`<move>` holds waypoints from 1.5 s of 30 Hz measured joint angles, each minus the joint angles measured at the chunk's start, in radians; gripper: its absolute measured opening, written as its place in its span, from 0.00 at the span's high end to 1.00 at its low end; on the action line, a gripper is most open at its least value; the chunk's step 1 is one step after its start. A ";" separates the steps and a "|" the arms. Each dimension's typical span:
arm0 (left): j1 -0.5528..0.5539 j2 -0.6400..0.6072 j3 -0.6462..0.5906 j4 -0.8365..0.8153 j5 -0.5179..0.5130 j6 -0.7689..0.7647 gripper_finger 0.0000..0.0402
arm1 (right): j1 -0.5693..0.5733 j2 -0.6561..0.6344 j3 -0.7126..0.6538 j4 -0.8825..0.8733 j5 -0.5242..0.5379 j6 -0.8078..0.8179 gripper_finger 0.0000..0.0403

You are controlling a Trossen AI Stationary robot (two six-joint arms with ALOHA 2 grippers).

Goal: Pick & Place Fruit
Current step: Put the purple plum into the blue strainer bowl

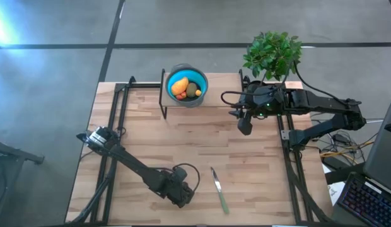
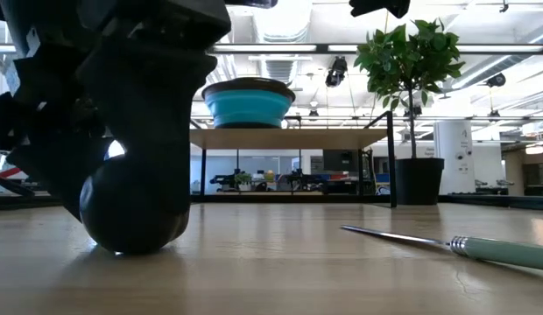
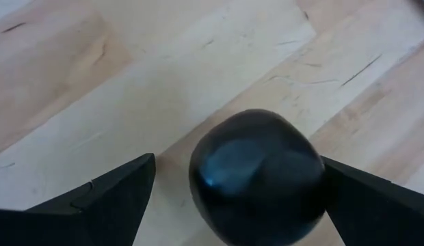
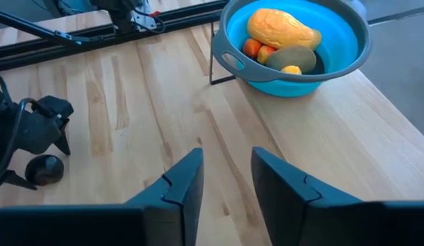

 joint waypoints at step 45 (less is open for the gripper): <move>0.003 -0.015 -0.010 0.010 0.025 0.070 0.39 | 0.000 0.000 0.000 0.001 -0.001 0.002 0.87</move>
